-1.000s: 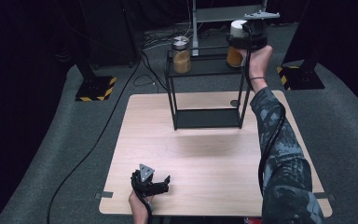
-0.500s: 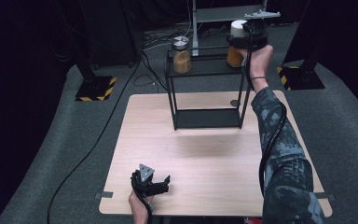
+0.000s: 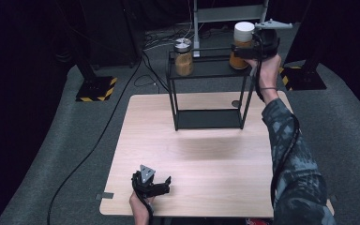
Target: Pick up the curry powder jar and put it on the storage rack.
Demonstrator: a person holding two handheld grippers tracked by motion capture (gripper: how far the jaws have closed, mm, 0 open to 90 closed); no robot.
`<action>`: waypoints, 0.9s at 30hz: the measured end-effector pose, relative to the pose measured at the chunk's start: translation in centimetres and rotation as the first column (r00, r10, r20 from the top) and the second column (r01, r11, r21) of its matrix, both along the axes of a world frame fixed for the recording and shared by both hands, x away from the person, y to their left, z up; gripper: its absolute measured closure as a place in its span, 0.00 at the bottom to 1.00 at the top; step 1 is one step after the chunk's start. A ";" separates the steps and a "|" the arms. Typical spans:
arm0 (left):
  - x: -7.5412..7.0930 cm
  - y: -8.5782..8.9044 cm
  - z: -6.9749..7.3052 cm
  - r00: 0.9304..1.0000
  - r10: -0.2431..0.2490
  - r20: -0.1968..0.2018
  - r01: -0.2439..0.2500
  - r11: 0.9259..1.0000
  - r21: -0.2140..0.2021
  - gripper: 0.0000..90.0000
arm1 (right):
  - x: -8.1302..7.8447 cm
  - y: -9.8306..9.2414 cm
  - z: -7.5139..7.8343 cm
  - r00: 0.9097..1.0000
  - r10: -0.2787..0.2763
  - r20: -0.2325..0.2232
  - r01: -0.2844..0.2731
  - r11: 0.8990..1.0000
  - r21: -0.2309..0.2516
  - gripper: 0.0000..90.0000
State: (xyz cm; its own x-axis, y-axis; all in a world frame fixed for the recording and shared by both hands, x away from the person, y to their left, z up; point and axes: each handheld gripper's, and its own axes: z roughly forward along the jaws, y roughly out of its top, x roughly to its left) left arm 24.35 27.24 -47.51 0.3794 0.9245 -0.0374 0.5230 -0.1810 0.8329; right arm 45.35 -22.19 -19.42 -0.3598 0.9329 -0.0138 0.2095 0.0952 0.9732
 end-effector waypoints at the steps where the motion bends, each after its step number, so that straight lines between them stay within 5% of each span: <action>1: 0.0 0.0 0.0 1.000 0.001 0.000 -0.001 1.000 0.000 0.02 | -0.7 -0.4 -0.3 1.000 -0.001 -0.003 0.001 1.000 -0.001 0.00; 11: 0.0 -0.4 0.1 1.000 0.003 0.000 -0.003 1.000 0.019 0.02 | -8.0 -5.1 -5.5 0.999 0.043 -0.015 -0.043 0.999 -0.013 0.00; 15: -0.1 -0.4 0.0 1.000 0.009 0.005 -0.009 1.000 0.020 0.02 | -11.4 -6.8 -8.5 0.998 0.033 -0.048 -0.034 0.999 -0.025 0.00; 20: -0.1 -0.6 0.1 1.000 0.013 0.005 -0.013 1.000 0.029 0.02 | -16.1 -9.3 -13.7 0.995 0.014 -0.101 -0.011 1.000 0.026 0.00; 27: -0.1 -0.8 0.1 1.000 0.016 0.003 -0.016 0.999 0.037 0.01 | -21.9 -10.7 -21.5 0.965 -0.060 -0.255 0.072 0.997 0.037 0.00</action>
State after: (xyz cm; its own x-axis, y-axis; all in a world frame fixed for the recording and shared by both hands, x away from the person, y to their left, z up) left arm 24.27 26.45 -47.39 0.3643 0.9313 -0.0019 0.5242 -0.2034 0.8269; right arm 23.50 -32.92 -40.92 -0.2836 0.9523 0.1128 0.4541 0.0298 0.8905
